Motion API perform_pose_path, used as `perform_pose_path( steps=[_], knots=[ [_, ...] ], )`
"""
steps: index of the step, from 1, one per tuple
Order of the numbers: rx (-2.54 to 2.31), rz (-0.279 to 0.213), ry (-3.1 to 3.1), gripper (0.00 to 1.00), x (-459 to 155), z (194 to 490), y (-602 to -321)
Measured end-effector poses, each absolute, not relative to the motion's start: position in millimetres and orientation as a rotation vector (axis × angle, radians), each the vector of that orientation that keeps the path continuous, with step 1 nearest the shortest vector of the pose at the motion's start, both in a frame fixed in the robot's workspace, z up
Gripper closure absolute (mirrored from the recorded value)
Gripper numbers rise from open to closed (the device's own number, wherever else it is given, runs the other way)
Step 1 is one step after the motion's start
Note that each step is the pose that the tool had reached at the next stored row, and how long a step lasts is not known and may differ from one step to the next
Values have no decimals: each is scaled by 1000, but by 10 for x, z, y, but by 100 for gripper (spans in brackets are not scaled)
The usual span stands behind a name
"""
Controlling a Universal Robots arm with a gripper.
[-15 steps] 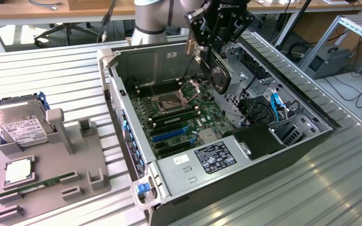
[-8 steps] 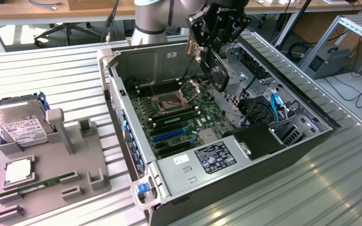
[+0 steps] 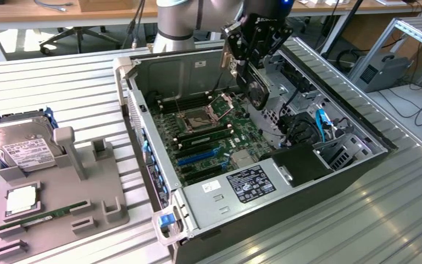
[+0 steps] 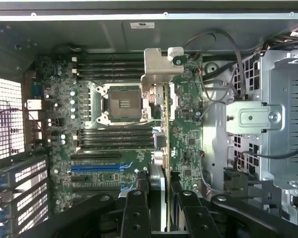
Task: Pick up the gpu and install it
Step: 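Pick up the gpu and move the gpu toward the slot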
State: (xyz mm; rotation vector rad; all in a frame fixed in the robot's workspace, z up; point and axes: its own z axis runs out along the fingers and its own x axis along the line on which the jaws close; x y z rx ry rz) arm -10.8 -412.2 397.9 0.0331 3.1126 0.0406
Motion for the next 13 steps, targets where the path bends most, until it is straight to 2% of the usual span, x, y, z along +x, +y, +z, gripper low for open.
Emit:
perform_pose_path(
  steps=[13],
  knots=[
    [31, 40, 3113, 73, -91, 3913, -4079]
  ],
)
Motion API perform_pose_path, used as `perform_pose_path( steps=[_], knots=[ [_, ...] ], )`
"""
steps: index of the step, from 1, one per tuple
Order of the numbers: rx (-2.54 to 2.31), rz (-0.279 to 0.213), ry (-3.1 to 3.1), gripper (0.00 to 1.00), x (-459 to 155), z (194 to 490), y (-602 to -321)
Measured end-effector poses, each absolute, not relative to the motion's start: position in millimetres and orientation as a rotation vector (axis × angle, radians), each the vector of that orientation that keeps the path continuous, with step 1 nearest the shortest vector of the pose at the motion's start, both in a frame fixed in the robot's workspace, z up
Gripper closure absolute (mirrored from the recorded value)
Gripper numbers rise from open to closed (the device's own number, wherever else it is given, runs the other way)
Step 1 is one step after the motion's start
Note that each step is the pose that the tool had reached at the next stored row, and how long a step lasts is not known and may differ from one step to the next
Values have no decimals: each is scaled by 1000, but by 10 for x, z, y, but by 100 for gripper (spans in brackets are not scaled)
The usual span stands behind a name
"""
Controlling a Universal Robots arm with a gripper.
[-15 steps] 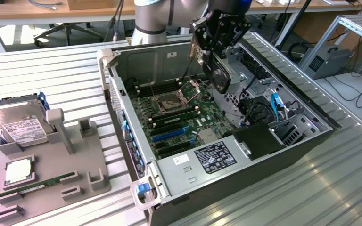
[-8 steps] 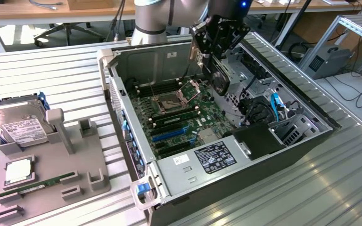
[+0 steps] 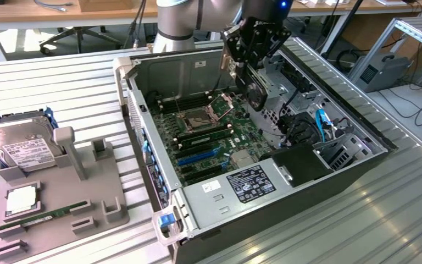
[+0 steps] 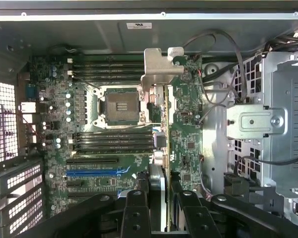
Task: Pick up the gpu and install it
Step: 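Pick up the gpu and move the gpu toward the slot, then insert the gpu into the slot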
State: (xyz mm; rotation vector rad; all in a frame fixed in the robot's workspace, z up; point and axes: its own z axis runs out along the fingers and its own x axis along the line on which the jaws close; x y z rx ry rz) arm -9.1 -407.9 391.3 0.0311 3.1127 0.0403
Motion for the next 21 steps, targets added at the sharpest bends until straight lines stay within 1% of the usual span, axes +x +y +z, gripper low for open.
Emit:
perform_pose_path(
  steps=[21],
  knots=[
    [-11, 41, 3113, 73, -91, 3913, -4012]
  ],
)
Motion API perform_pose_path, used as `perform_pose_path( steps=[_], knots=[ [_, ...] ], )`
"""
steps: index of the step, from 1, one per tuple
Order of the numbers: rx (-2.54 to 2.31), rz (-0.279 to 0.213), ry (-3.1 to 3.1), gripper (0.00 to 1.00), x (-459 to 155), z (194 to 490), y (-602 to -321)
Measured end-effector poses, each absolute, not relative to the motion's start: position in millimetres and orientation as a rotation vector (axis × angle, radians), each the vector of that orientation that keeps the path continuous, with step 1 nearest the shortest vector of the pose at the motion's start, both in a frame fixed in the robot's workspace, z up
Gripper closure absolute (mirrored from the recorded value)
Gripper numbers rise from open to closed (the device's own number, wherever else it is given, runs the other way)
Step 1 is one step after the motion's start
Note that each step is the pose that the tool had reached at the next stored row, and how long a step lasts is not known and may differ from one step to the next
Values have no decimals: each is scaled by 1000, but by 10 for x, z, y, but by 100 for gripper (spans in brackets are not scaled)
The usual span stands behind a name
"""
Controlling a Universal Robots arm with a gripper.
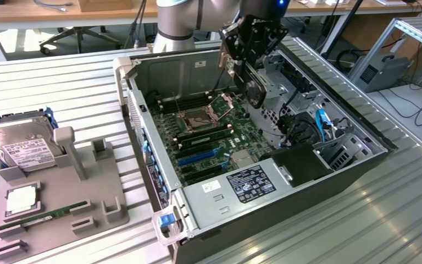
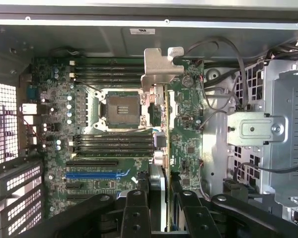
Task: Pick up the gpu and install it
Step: 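Insert the gpu into the slot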
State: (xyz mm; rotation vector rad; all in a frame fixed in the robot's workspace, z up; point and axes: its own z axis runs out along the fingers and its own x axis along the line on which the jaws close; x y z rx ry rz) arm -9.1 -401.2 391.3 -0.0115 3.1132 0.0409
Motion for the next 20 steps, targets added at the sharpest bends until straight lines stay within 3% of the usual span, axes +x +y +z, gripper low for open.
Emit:
perform_pose_path(
  steps=[20],
  knots=[
    [-169, 43, 3110, 73, -90, 3912, -3916]
  ],
)
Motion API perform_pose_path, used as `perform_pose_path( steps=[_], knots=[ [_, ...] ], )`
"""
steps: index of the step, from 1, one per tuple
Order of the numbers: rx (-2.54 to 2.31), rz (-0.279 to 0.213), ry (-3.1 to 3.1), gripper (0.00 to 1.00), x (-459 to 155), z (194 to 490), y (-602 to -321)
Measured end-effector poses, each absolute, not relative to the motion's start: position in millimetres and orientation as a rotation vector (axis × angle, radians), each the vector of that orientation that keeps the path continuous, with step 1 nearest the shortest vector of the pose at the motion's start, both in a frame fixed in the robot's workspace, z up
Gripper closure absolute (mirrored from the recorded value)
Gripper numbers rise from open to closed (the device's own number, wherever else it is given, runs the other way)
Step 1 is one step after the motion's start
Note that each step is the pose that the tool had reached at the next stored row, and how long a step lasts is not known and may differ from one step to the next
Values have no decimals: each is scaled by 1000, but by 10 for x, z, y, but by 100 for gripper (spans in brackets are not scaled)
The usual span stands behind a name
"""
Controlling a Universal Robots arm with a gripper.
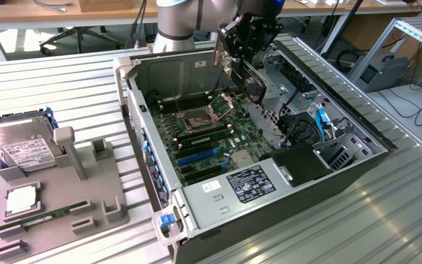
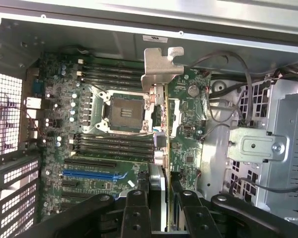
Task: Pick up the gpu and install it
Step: 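Insert the gpu into the slot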
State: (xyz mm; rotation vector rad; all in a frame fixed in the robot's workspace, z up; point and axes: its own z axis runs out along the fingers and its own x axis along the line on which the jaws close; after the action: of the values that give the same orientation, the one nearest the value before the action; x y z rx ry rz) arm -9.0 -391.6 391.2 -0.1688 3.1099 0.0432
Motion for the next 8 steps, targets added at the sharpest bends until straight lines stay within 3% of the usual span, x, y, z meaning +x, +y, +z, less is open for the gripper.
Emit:
perform_pose_path(
  steps=[8],
  knots=[
    [-208, 44, 3108, 73, -89, 3913, -3889]
  ],
)
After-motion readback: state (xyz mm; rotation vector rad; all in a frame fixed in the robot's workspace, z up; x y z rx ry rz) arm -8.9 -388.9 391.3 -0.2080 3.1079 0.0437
